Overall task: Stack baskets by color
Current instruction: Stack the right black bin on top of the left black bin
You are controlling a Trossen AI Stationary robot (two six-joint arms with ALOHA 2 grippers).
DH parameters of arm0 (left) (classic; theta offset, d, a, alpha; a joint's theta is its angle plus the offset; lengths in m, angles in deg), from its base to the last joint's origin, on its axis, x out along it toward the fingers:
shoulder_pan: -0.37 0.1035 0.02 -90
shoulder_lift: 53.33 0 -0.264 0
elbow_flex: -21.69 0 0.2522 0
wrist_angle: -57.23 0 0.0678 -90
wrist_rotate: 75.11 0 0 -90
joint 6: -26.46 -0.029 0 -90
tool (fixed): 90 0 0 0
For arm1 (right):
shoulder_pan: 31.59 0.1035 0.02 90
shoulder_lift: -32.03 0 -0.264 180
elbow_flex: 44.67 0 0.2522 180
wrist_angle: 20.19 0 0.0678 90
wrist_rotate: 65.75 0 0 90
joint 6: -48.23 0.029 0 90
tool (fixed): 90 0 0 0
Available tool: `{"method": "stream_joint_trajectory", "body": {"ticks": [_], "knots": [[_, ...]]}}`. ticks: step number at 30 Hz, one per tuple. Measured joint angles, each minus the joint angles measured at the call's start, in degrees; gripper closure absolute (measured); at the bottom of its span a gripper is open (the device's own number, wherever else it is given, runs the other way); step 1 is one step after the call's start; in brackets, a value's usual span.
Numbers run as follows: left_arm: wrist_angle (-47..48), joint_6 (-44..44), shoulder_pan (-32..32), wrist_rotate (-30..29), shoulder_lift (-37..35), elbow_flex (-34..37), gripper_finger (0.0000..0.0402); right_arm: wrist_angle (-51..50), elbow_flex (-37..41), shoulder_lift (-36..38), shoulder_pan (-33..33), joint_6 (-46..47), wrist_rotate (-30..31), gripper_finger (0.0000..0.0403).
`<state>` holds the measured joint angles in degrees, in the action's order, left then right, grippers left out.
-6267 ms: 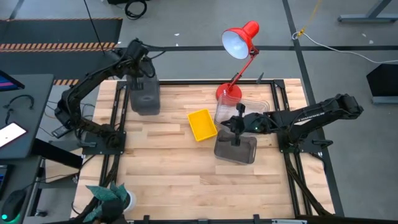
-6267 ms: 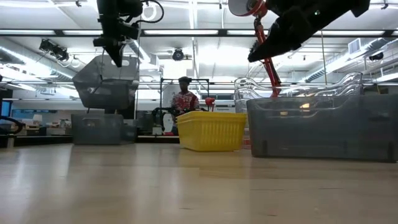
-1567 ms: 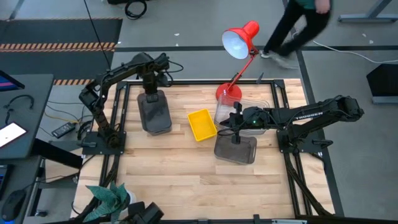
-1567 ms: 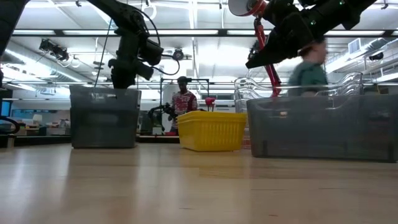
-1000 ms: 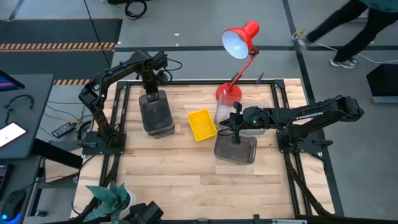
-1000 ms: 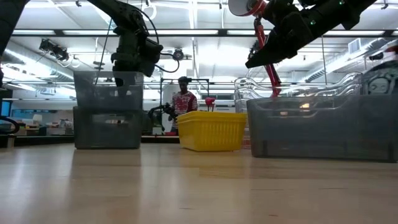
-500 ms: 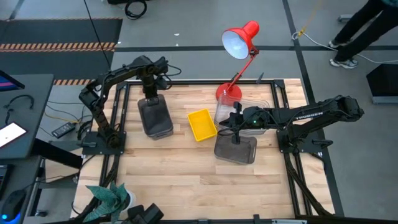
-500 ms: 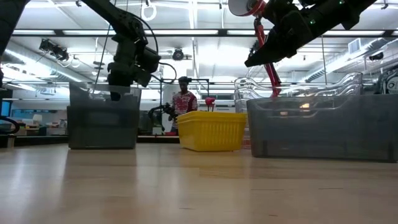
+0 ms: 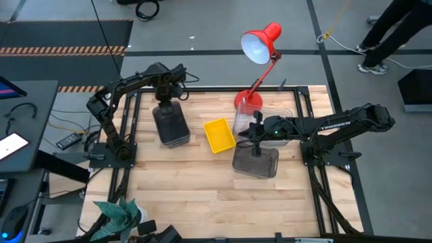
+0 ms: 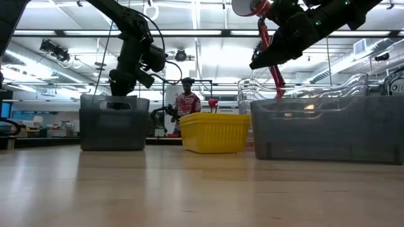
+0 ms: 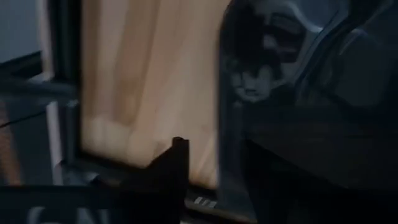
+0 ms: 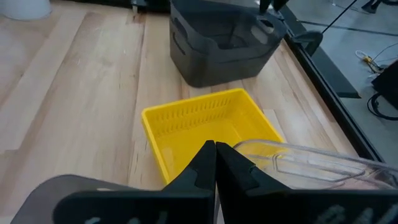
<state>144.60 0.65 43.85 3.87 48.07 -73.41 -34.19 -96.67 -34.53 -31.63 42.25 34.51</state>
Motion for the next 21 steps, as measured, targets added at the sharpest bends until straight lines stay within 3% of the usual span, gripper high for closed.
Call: {"method": "stream_joint_trajectory", "body": {"ticks": [3,7,11,21], "knots": [[1.9,0.2,-0.4,-2.2,-0.4,-1.6,0.0225,-1.0,0.0,0.0,0.0,0.0,-0.4,0.0393],[1.8,1.5,-2.0,2.0,-1.7,-4.8,0.0209,-2.6,0.0,0.0,0.3,2.2,-0.9,0.0394],[-1.3,1.4,-7.2,5.3,-3.0,-5.5,0.0215,-7.0,0.0,0.0,2.8,3.8,0.1,0.0398],[-14.0,5.6,-22.3,5.3,-2.9,-5.5,0.0236,-19.3,-3.8,0.0,11.3,13.2,5.2,0.0398]]}}
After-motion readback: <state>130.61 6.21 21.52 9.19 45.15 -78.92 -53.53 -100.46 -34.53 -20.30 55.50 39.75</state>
